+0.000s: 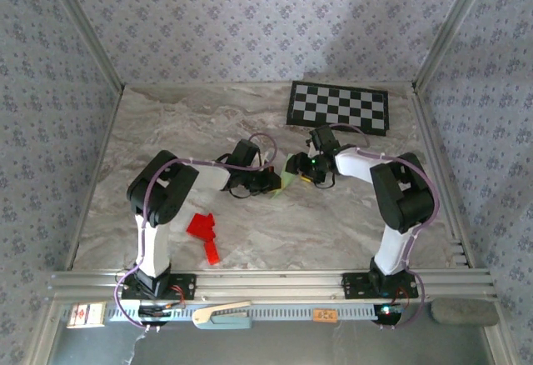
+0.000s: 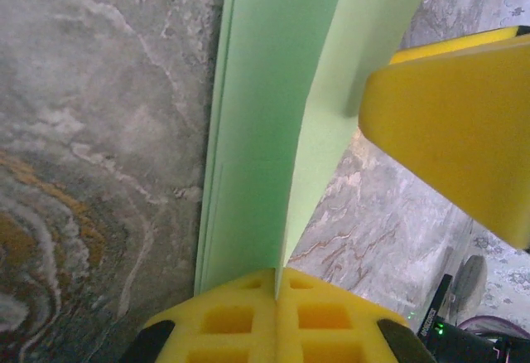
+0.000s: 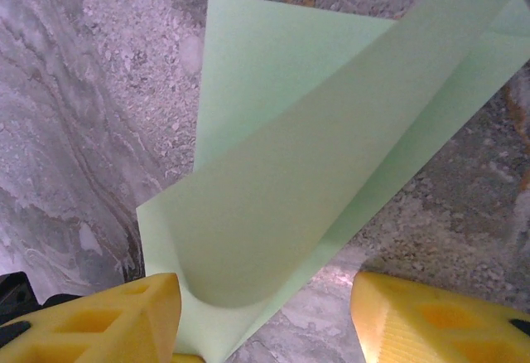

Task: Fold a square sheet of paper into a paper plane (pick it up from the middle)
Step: Fold the wing for the fifth time at the center of the table.

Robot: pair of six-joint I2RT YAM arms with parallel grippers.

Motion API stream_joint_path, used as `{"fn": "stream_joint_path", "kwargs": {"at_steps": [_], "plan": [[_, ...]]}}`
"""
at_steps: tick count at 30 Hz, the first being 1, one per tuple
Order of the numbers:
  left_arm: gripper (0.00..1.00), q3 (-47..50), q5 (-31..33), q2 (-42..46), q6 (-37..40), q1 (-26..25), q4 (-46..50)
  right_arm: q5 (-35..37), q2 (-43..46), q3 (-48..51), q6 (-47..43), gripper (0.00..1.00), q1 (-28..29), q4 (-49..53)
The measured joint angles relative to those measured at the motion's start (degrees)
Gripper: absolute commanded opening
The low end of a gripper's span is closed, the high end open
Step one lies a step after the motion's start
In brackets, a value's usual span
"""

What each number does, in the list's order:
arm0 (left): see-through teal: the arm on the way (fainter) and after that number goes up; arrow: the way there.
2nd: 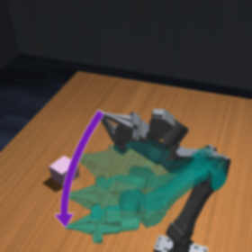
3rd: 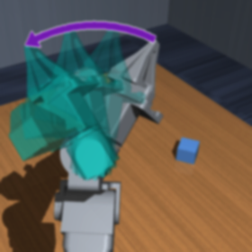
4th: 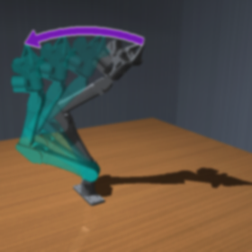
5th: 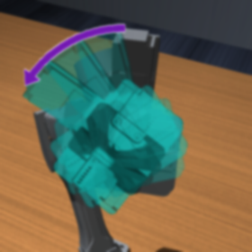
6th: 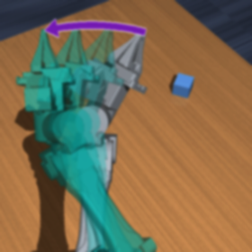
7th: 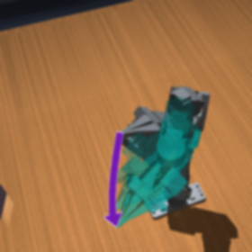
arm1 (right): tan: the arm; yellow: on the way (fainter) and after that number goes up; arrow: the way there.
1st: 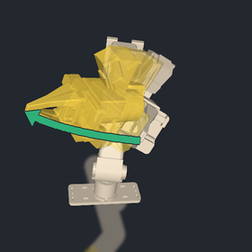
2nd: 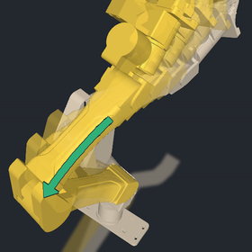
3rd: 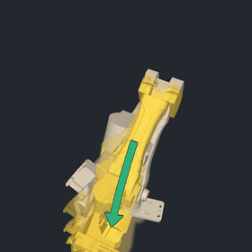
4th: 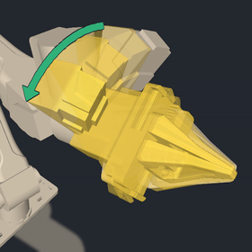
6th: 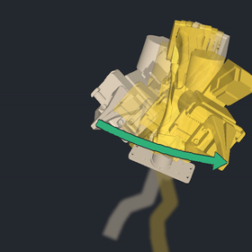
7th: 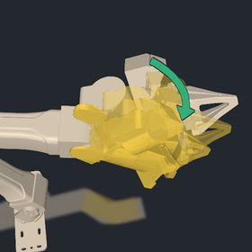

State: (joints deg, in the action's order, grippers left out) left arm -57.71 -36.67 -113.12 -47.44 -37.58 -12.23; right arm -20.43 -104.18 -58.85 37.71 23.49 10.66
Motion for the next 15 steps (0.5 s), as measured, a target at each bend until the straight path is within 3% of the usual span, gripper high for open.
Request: {"fn": "stream_joint_path", "kwargs": {"at_steps": [15], "plan": [[0.2, 1.27, -0.04, 0.2, -0.24, 0.26, -2.23, 8.94, -4.59, -9.05, 2.4, 0.56, 3.08, 12.2]]}}
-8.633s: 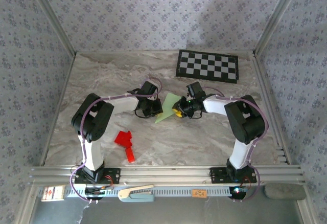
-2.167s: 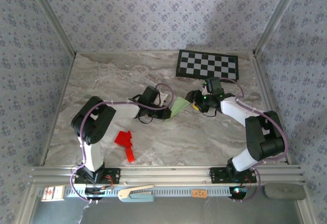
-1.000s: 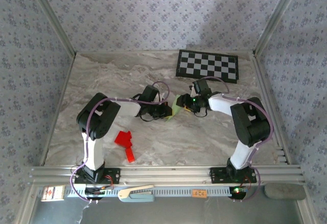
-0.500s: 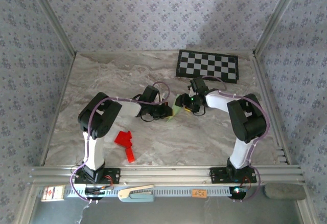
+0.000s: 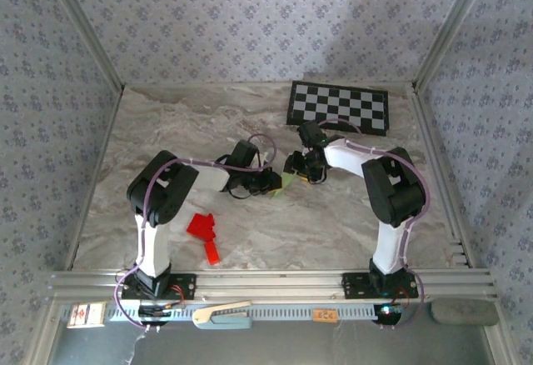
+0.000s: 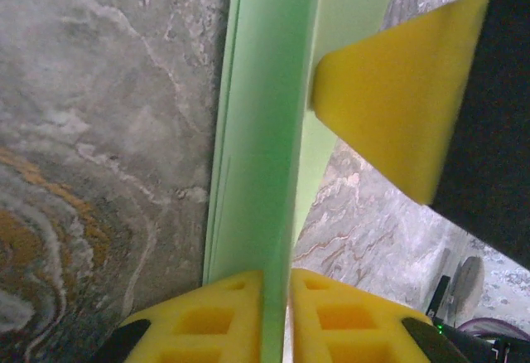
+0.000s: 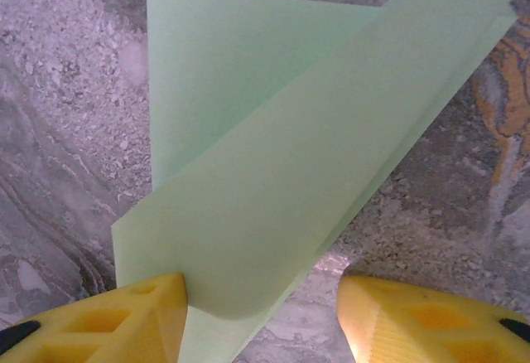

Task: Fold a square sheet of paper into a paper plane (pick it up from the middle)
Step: Fold the wing for the fifth time at the center of the table.

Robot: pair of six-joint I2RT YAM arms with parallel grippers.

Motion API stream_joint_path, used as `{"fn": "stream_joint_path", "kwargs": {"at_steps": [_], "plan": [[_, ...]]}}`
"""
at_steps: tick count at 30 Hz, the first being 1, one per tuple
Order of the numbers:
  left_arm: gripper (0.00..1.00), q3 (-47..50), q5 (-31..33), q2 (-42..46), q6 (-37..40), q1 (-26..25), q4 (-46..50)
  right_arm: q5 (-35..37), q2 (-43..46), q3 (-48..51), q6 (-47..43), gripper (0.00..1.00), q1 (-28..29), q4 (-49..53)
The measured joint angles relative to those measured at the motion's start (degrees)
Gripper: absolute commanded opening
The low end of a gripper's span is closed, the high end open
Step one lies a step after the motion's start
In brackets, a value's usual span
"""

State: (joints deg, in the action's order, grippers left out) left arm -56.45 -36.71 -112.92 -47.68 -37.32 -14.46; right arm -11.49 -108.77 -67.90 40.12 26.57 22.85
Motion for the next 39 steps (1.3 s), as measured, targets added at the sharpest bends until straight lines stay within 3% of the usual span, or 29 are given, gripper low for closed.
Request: {"fn": "stream_joint_path", "kwargs": {"at_steps": [16, 39], "plan": [[0.27, 2.69, 0.35, 3.32, 2.47, 0.22, 0.52, 0.83, -1.31, -2.19, 0.83, 0.55, 0.22, 2.84], [0.15, 2.6, 1.86, 3.41, 5.01, 0.2, 4.44, 1.27, -2.14, -3.15, 1.01, 0.52, 0.22, 4.28]]}}
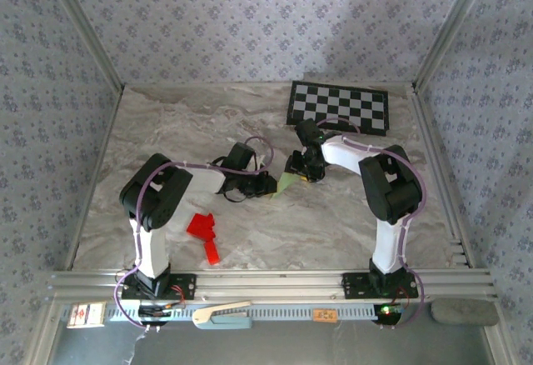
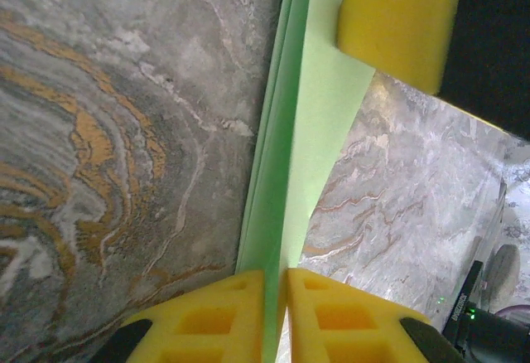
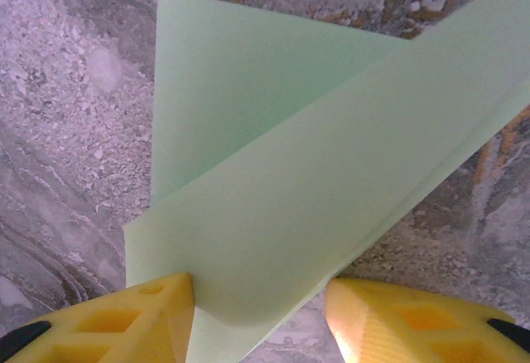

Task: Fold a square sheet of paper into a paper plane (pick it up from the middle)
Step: Fold the wing for the fifth time at the center of the table.

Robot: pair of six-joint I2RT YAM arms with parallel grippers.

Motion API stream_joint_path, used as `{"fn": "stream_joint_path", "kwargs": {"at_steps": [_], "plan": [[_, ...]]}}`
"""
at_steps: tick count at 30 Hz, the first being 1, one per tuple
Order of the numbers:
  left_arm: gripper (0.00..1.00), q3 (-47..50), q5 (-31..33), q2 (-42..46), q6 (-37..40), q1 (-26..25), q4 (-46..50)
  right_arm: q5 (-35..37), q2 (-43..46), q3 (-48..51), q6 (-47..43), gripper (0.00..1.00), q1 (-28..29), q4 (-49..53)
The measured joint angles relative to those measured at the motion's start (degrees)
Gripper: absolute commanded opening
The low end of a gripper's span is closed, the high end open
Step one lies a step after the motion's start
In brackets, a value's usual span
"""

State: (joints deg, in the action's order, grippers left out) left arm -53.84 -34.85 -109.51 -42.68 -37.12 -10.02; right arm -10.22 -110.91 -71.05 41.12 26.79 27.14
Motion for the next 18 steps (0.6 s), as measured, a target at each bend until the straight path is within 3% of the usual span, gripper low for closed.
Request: {"fn": "stream_joint_path", "kwargs": {"at_steps": [18], "plan": [[0.18, -0.48, 0.17, 0.0, 0.7, 0.0, 1.2, 0.57, -3.1, -4.96, -0.04, 0.57, 0.52, 5.53]]}}
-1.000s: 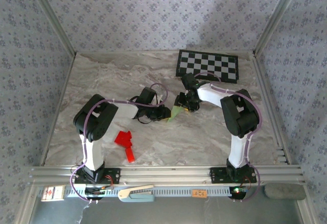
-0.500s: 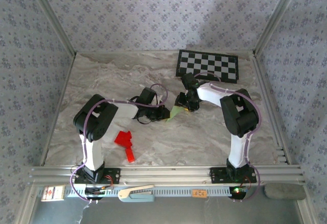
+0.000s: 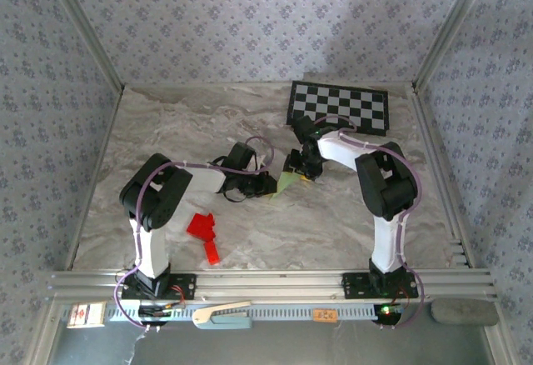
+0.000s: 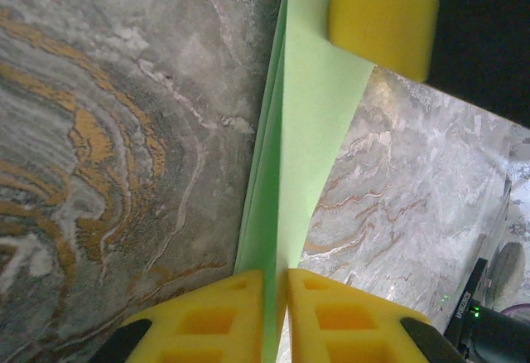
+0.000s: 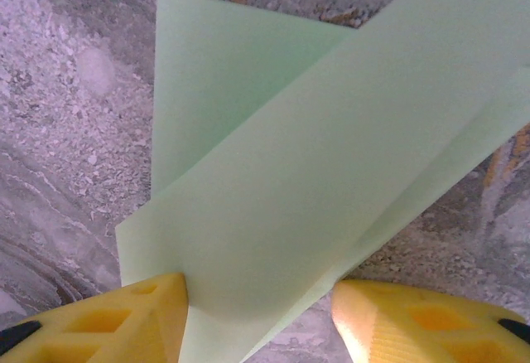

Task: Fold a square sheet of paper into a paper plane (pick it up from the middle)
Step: Fold the wing for the fifth time at the center of the table.

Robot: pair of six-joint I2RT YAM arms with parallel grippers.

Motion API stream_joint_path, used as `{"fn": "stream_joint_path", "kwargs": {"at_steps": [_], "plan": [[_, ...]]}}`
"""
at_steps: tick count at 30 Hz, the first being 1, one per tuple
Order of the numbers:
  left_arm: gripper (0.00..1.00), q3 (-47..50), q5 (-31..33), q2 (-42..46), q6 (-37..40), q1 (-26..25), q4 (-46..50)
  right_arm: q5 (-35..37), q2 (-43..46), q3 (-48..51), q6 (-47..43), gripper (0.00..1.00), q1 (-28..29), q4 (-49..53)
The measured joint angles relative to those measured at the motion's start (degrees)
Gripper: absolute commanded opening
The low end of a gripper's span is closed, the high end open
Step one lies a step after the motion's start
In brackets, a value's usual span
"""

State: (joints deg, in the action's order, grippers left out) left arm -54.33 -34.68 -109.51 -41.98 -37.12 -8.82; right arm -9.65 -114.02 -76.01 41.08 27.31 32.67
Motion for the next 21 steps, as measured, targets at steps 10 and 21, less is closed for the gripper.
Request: {"fn": "stream_joint_path", "kwargs": {"at_steps": [10, 21], "plan": [[0.31, -0.04, 3.63, 4.2, 0.87, -0.09, 4.85, 0.94, -0.79, -0.68, 0.02, 0.57, 0.28, 0.81], [0.22, -0.04, 4.52, 9.05, 0.83, -0.28, 5.84, 1.4, -1.29, -1.46, 0.02, 0.58, 0.5, 1.7]]}}
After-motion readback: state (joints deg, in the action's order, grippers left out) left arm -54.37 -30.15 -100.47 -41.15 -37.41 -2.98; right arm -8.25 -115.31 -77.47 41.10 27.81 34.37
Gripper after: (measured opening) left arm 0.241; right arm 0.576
